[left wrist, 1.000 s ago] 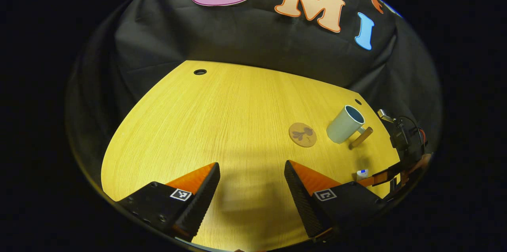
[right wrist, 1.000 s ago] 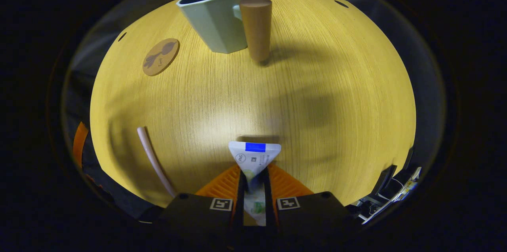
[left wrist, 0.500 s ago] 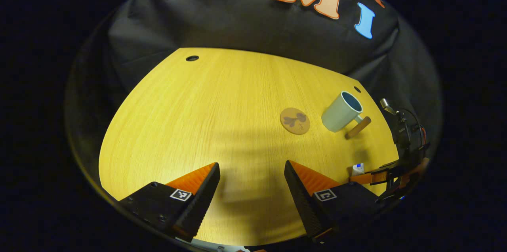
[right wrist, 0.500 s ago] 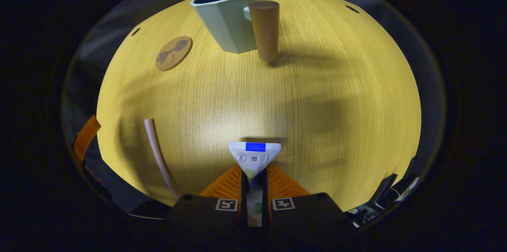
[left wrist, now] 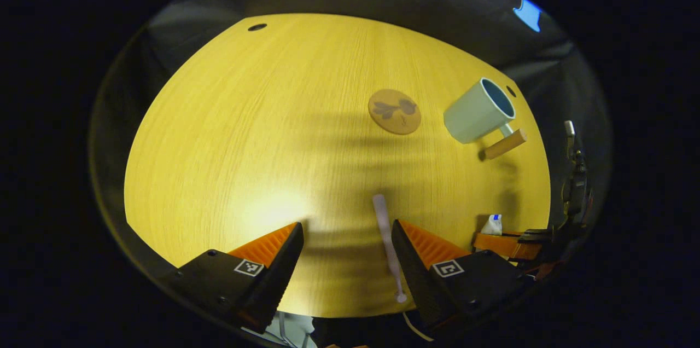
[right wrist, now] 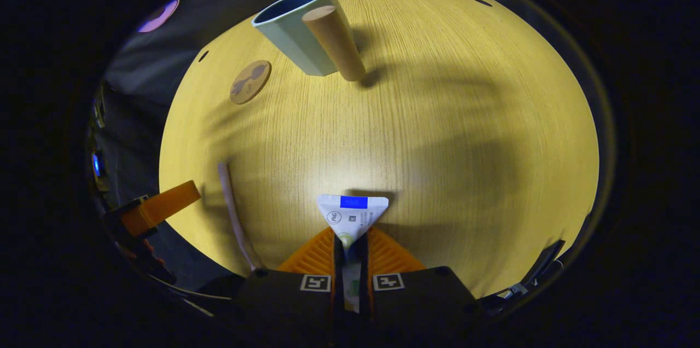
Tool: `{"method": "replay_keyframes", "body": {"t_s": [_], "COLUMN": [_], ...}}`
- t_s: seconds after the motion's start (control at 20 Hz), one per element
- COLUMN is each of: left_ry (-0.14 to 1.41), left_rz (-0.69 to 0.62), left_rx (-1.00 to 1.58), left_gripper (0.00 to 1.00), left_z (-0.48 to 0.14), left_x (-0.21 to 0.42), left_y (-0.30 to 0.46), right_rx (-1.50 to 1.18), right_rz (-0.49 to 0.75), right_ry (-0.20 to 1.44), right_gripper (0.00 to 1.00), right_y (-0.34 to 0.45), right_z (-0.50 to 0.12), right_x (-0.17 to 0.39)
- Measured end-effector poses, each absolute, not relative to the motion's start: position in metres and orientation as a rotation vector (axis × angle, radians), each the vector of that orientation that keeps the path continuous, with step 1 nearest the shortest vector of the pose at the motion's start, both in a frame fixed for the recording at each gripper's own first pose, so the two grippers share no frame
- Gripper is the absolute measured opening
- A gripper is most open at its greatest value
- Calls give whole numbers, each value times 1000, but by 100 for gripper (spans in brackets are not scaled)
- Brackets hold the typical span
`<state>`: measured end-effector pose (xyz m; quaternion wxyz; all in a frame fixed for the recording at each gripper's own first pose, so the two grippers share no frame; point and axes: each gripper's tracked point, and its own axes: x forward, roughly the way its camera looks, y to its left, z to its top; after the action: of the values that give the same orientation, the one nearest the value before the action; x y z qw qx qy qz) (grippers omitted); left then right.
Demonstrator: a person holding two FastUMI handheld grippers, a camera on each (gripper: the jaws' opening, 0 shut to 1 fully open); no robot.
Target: Put the toothbrush and toothpaste on the desktop into the cup, then pick up the cup and place it on the coaster on the desktop.
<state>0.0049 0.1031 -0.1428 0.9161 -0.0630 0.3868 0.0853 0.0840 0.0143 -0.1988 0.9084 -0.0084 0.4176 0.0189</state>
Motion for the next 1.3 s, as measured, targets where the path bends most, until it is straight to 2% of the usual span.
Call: {"method": "replay_keyframes", "body": {"t_s": [0.15, 0.2, 0.25, 0.35, 0.7, 0.8, 0.85, 0.95, 1.1, 1.15, 1.2, 1.3], "left_ry": [839, 858, 875, 906, 977, 992, 997, 997, 1006, 1005, 1006, 1008], "left_rz": [209, 215, 213, 205, 267, 277, 288, 292, 310, 313, 316, 315], "left_rx": [-124, -118, -116, -110, -76, -76, -70, -59, -52, -58, -61, -61], "left_gripper": [94, 94, 93, 88, 57, 53, 52, 45, 35, 31, 22, 11], "left_z": [-144, -145, -145, -152, -170, -169, -168, -167, -168, -168, -167, -166], "left_x": [3, 5, 5, 12, 26, 25, 25, 25, 24, 27, 29, 31], "left_y": [105, 105, 104, 91, 84, 85, 88, 89, 95, 96, 97, 98], "right_rx": [-6, 8, 20, 16, 33, 13, 0, 4, 24, 17, 15, 14], "right_rz": [55, 63, 71, 80, 104, 95, 79, 74, 81, 79, 79, 81], "right_ry": [823, 821, 821, 820, 803, 799, 795, 787, 782, 782, 786, 787], "right_gripper": [13, 10, 13, 13, 10, 10, 13, 10, 10, 13, 13, 13], "right_y": [14, 16, 18, 15, 11, 2, -6, -12, -14, -17, -18, -19], "right_z": [-194, -194, -194, -193, -186, -181, -178, -171, -168, -167, -167, -168], "right_x": [87, 87, 88, 88, 92, 93, 96, 98, 100, 100, 100, 99]}}
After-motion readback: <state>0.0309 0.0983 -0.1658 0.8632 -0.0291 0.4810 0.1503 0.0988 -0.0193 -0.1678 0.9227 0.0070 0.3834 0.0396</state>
